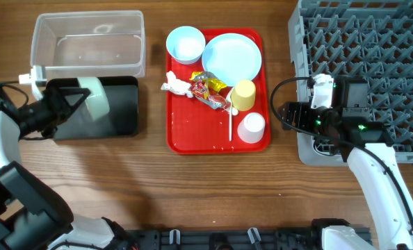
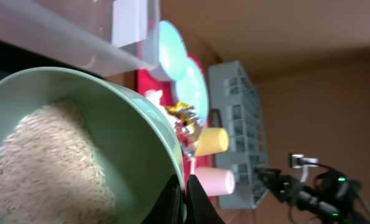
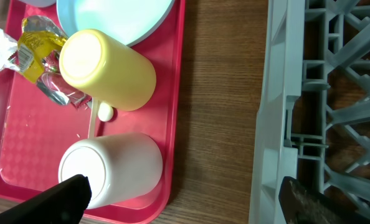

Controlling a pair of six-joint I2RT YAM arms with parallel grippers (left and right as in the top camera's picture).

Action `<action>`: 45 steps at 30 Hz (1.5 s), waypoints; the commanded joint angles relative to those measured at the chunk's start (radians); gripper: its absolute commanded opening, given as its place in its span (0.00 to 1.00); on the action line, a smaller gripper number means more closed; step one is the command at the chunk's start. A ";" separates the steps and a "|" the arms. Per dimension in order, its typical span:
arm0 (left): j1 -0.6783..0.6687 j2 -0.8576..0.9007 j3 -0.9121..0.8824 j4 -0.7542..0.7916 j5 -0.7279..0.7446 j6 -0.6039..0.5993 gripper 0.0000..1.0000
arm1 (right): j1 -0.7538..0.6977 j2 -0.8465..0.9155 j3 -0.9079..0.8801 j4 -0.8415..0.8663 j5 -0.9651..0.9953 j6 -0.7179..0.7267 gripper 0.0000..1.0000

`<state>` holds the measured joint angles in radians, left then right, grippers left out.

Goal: Sort waste into correct bins and load items into the dishwasher rack
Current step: 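Tilt the green bowl to pour rice onto the black tray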

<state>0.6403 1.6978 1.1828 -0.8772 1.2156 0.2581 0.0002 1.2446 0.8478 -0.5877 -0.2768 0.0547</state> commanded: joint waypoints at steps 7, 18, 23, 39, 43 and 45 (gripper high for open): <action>0.078 0.052 -0.007 0.003 0.237 0.027 0.04 | 0.000 0.010 0.014 -0.016 -0.006 -0.002 1.00; 0.078 0.184 -0.007 0.007 0.361 0.079 0.04 | -0.001 0.010 0.014 -0.046 -0.006 -0.002 0.99; 0.078 0.184 -0.007 0.006 0.361 0.079 0.04 | -0.001 0.010 0.014 -0.047 -0.006 -0.002 1.00; 0.078 0.184 -0.007 0.014 0.361 0.079 0.04 | -0.001 0.010 0.014 -0.048 -0.006 0.000 1.00; 0.078 0.180 -0.007 -0.035 0.361 0.023 0.04 | -0.001 0.010 0.014 -0.051 -0.006 0.000 1.00; 0.078 0.187 -0.007 0.043 0.361 0.006 0.04 | 0.000 0.010 0.014 -0.050 -0.006 0.000 1.00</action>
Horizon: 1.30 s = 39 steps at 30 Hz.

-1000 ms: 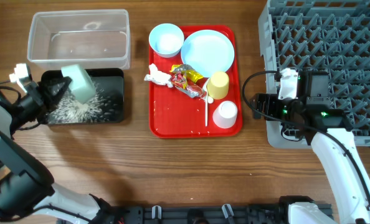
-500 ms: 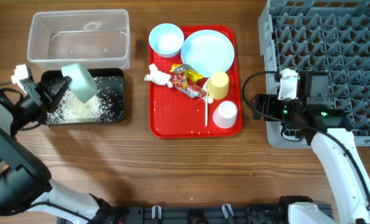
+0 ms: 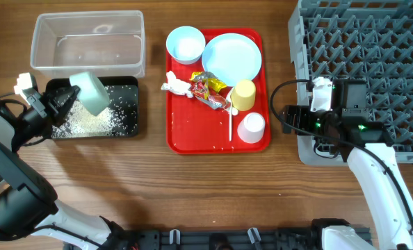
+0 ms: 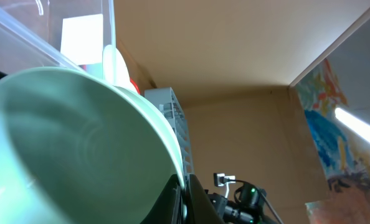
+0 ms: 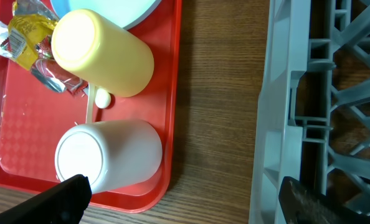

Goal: Sort waste into correct bins and load items into the dishwasher rack
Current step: 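Tilt the green bowl to pour rice onto the black tray, then return the green bowl to the red tray with the left gripper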

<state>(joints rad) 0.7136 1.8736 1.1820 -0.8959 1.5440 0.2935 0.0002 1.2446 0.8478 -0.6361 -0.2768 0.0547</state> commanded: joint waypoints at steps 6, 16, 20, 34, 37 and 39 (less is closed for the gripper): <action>0.005 0.011 -0.006 0.074 0.032 -0.116 0.04 | 0.000 0.010 0.014 -0.008 -0.006 0.001 1.00; -0.095 -0.120 0.005 0.138 -0.027 -0.063 0.04 | 0.000 0.010 0.014 -0.005 -0.006 0.000 1.00; -0.270 -0.266 0.059 0.138 -0.403 -0.132 0.04 | -0.001 0.010 0.014 -0.005 -0.006 0.002 1.00; -1.230 -0.190 0.066 0.211 -1.530 -0.285 0.04 | 0.000 0.010 0.014 0.006 -0.006 0.001 1.00; -1.286 -0.110 0.066 0.209 -1.541 -0.288 0.04 | -0.001 0.010 0.014 -0.001 -0.006 0.001 1.00; -1.308 -0.071 0.066 0.209 -1.541 -0.288 0.04 | -0.001 0.010 0.014 0.000 -0.006 0.000 1.00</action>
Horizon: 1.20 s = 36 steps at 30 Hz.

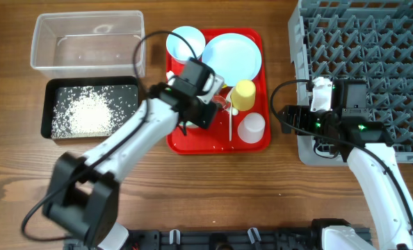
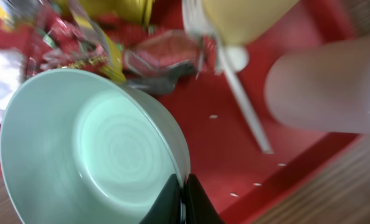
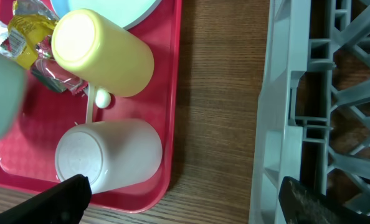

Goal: Sort waste into correct bins and load items into the dishwasher rack
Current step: 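Return the green bowl to the red tray with the left gripper, then grasp the white tissue on the red tray with the left gripper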

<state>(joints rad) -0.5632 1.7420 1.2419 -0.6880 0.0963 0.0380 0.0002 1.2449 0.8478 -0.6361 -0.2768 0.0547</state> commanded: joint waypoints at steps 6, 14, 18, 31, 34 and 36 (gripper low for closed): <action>-0.092 0.113 0.006 0.000 -0.093 -0.032 0.43 | 0.000 0.010 0.014 -0.002 -0.006 0.001 1.00; -0.064 0.048 0.113 -0.120 -0.079 -0.107 0.91 | 0.000 0.010 0.014 -0.005 -0.006 0.000 1.00; 0.021 0.011 0.220 -0.136 -0.079 -0.097 1.00 | 0.000 0.010 0.014 -0.005 -0.006 0.000 1.00; 0.264 0.224 0.232 0.048 -0.079 -0.042 0.91 | 0.000 0.010 0.014 -0.013 -0.006 0.001 1.00; 0.251 0.256 0.232 0.057 -0.079 -0.042 0.84 | 0.000 0.010 0.014 -0.013 -0.006 0.001 1.00; 0.242 0.268 0.232 0.060 -0.079 -0.042 0.80 | -0.001 0.010 0.014 -0.014 -0.006 0.001 1.00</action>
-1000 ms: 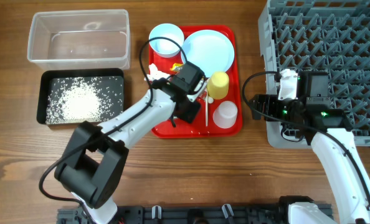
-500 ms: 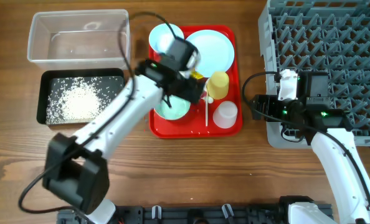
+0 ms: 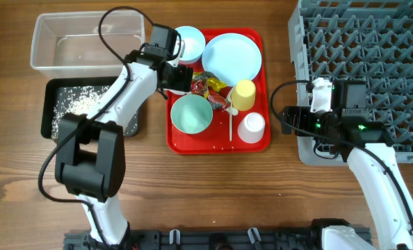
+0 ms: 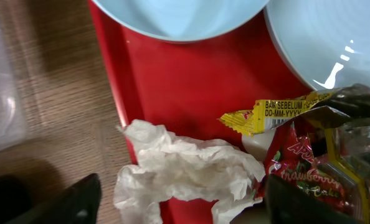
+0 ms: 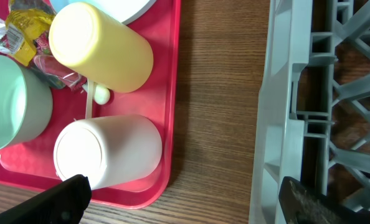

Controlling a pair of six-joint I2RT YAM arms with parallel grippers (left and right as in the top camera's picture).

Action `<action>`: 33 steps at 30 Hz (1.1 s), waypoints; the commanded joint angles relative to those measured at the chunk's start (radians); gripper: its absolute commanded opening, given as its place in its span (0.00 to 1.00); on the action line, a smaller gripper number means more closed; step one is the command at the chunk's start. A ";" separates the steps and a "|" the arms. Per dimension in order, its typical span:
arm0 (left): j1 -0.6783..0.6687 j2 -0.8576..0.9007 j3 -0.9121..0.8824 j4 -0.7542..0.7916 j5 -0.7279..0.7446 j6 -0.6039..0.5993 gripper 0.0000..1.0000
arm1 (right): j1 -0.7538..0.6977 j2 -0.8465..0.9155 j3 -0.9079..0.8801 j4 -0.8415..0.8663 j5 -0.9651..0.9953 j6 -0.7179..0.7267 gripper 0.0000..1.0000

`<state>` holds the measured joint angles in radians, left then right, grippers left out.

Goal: Sort waste into correct bins and load items into the dishwasher rack
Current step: 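Grasp the white tissue on the red tray with the left gripper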

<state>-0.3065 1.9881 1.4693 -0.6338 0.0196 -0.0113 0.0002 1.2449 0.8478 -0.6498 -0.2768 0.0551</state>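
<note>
On the red tray (image 3: 179, 142) the empty green bowl (image 3: 192, 114) stands upright at the lower left. My left gripper (image 3: 173, 75) hangs open at the tray's upper left edge, its fingers either side of a crumpled white tissue (image 4: 185, 165). Snack wrappers (image 4: 322, 143) lie just right of the tissue. A blue bowl (image 3: 185, 43), a blue plate (image 3: 231, 57), a yellow cup (image 5: 101, 53) and a white cup (image 5: 107, 152) also sit on the tray. My right gripper (image 5: 185, 202) is open over bare wood between the tray and the grey dishwasher rack (image 3: 363, 62).
A black bin (image 3: 57, 104) with spilled rice sits left of the tray. Behind it stands a clear plastic bin (image 3: 88, 38). A thin white spoon (image 3: 231, 125) lies between the green bowl and the cups. The rack's wall (image 5: 278, 112) is close on the right.
My left gripper has let go of the green bowl, which now stands on the tray. The gripper has moved to the tray's upper left and is open over the tissue. The right arm is still.
My left gripper held the green bowl full of rice, tilted over the black bin. Then the rice lay in the bin and the bowl was empty. Then the bowl was over the tray, still held. Now it stands there, released.
</note>
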 commanded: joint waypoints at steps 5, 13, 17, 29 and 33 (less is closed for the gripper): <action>-0.017 0.040 0.004 -0.008 -0.002 0.007 0.72 | 0.000 0.010 0.014 0.000 -0.006 0.000 1.00; -0.024 0.086 0.003 0.014 -0.002 0.006 0.55 | -0.001 0.010 0.014 0.006 -0.006 0.000 1.00; -0.024 0.086 0.003 0.029 0.017 0.006 0.16 | -0.001 0.010 0.014 0.006 -0.006 0.000 1.00; -0.023 -0.025 0.084 -0.047 0.016 -0.014 0.04 | -0.001 0.010 0.014 0.006 -0.006 0.000 1.00; -0.023 -0.109 0.087 -0.047 0.012 -0.024 0.04 | 0.000 0.010 0.014 0.006 -0.006 0.000 1.00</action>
<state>-0.3229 1.9785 1.5246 -0.6804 0.0273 -0.0154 0.0002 1.2449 0.8478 -0.6472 -0.2768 0.0547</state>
